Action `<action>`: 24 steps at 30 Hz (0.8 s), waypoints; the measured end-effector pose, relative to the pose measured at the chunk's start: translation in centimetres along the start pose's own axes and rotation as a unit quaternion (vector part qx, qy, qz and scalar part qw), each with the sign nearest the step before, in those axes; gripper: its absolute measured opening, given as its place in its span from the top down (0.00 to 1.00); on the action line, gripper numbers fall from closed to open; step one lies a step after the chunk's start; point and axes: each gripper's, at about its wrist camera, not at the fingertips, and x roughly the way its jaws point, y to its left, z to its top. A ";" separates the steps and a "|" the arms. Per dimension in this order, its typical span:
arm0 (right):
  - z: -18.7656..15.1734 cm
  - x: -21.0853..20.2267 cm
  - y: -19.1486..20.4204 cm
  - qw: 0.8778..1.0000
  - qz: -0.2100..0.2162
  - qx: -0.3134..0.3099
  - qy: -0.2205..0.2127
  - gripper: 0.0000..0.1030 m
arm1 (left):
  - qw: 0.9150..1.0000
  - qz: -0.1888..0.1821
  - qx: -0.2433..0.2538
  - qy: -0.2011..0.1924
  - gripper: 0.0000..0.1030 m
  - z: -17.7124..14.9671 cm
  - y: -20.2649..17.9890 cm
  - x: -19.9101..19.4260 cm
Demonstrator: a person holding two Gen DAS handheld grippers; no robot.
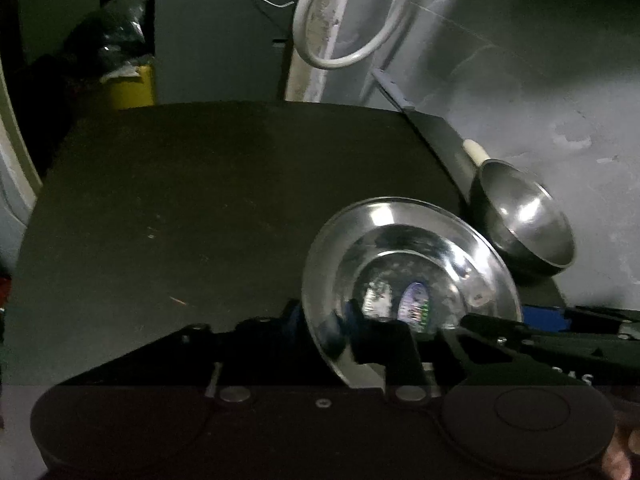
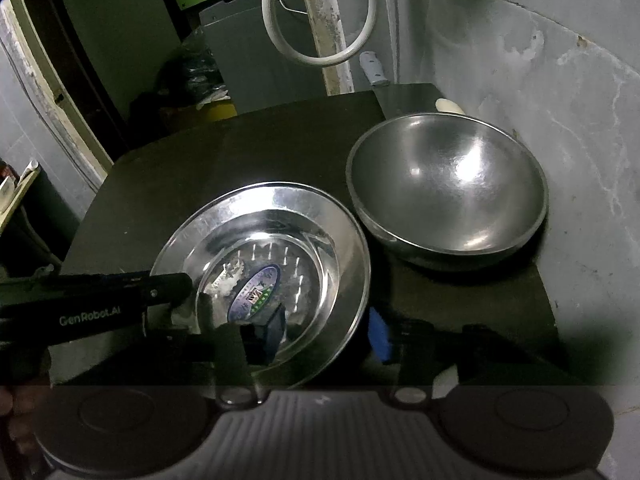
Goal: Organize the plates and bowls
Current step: 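Close both grippers on the rim of the sticker-labelled steel plate, then lift the sticker-labelled plate with both grippers and carry it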
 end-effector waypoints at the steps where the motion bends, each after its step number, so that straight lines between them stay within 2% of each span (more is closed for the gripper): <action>1: 0.0 0.0 0.0 1.000 -0.001 0.000 0.000 0.57 | 1.000 0.001 0.000 0.000 0.77 0.0 -0.1 0.0; 8: -0.4 -0.5 0.1 1.000 0.003 0.009 -0.005 0.71 | 1.000 0.000 -0.004 -0.007 0.79 -0.2 0.2 -1.0; 16: -0.7 -3.4 1.8 0.998 0.016 -0.006 -0.058 0.70 | 0.999 -0.009 -0.010 -0.044 0.79 -0.4 1.2 -4.2; 24: -1.8 -7.7 5.2 0.994 0.023 -0.024 -0.100 0.71 | 0.996 -0.015 0.002 -0.085 0.79 -1.5 2.2 -9.7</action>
